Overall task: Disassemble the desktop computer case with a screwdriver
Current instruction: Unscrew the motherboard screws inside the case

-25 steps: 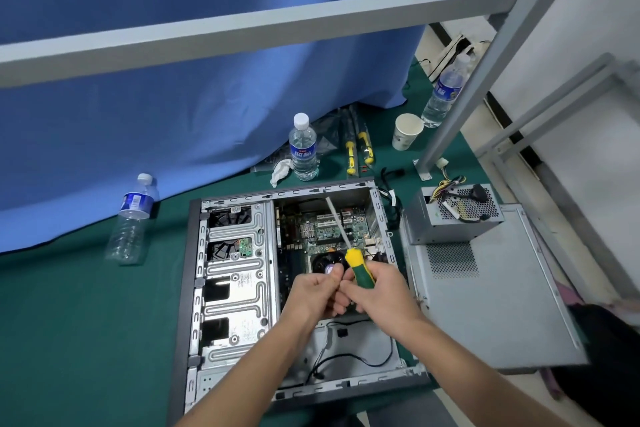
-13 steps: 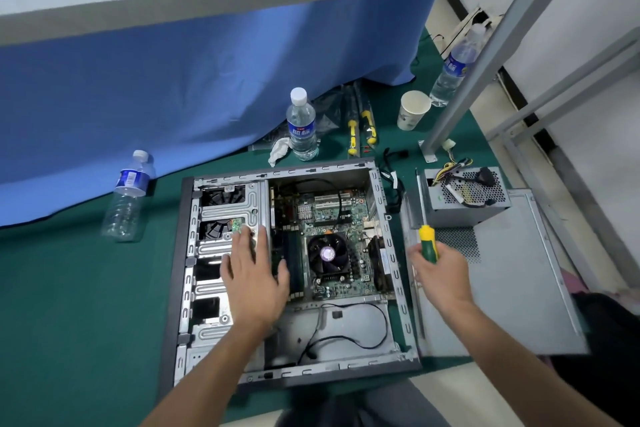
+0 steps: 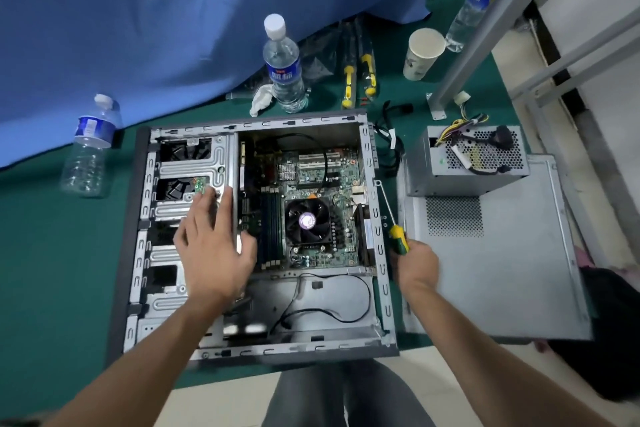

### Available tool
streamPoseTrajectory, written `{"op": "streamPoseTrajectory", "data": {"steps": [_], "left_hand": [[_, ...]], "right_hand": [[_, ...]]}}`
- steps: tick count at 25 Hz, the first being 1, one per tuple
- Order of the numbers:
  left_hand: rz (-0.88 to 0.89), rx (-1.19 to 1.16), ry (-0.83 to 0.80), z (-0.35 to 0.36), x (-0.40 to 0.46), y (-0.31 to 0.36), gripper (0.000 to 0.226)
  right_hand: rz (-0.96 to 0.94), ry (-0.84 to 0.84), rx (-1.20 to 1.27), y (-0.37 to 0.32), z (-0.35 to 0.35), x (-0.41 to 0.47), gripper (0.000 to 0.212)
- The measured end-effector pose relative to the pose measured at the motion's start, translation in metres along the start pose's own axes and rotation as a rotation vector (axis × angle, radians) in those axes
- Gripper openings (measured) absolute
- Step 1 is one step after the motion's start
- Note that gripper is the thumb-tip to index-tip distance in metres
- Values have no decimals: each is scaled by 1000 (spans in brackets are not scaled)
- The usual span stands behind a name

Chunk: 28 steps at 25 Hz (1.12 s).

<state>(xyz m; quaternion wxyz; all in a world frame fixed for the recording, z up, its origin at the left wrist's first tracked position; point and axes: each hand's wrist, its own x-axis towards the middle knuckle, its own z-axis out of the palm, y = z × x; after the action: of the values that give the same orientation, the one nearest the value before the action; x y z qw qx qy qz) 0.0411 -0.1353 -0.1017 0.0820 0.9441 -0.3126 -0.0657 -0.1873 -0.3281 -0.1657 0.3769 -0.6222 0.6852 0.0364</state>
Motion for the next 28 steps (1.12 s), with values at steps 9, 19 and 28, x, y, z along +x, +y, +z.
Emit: {"op": "streamPoseTrajectory", "data": {"steps": [9, 19, 28], "left_hand": [[-13, -13, -27, -6, -2, 4, 74], [-46, -209, 60, -17, 54, -1, 56], [-80, -118, 77, -5, 68, 4, 62]], "right_hand": [[-304, -107, 255, -21, -70, -37, 9], [-851, -45, 51, -137, -134, -43, 19], [-1122, -10, -646, -237, -113, -19, 22]]}}
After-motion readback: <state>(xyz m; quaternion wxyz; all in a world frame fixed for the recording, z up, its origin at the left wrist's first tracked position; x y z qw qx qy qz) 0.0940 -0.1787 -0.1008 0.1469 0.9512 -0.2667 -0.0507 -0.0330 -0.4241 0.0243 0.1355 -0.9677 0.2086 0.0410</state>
